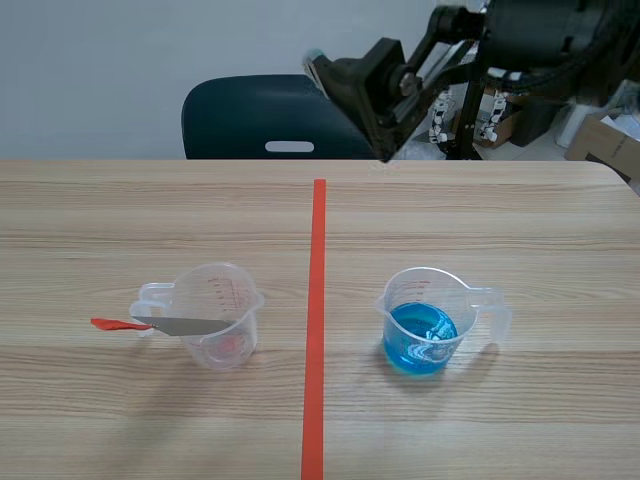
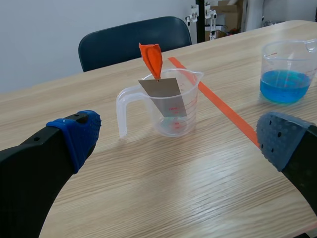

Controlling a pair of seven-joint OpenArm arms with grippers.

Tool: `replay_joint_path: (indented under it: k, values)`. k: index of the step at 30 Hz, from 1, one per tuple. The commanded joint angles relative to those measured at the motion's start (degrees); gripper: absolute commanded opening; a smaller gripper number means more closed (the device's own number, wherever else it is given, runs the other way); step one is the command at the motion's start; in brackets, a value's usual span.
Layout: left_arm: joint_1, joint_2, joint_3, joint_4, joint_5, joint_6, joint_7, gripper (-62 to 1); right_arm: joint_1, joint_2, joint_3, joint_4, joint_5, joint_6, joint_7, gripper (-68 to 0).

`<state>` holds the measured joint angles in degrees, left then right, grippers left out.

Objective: Do the redox reaction experiment. return to the home posture

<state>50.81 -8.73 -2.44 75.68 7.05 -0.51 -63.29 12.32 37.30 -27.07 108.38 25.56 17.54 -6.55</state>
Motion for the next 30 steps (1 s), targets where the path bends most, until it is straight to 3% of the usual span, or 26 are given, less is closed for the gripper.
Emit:
replay_joint_path:
  k: [1,5,7,10,19,24,30]
  values:
    - [0.8,0.0,-0.3,2.5,-0.3,-0.1,1.5,1.4,-1.2,1.9,1.4,0.4,-0.2,-0.4,0.5,0.4]
    - [0.8,0.0,-1.7,6.7,-0.5,-1.2,6.3,1.4,-6.4,5.4,6.9,0.4,-4.3,-0.4,0.4,0.4]
    - [0.8,0.0,-2.9,9.0,-0.7,-3.4,9.5,1.4,-9.5,5.6,10.6,0.4,-6.3,-0.4,0.4,0.4]
    - [0.8,-0.5,-4.5,12.5,-0.7,-6.8,13.9,1.4,-14.2,5.6,16.3,0.4,-6.3,-0.5,0.3,0.4]
    - [1.7,-5.6,-5.8,22.1,-6.7,-8.3,22.8,1.4,-25.2,5.5,30.2,1.9,-5.7,-0.4,5.0,0.4]
    - [1.7,-7.2,-7.1,24.9,-8.6,-8.4,24.6,1.4,-32.9,5.5,34.9,6.4,-5.4,-0.4,5.0,0.4]
    - [1.7,-10.4,-7.5,26.4,-8.5,-12.7,25.9,1.4,-44.7,5.0,38.3,11.5,-5.4,-0.7,5.0,0.4]
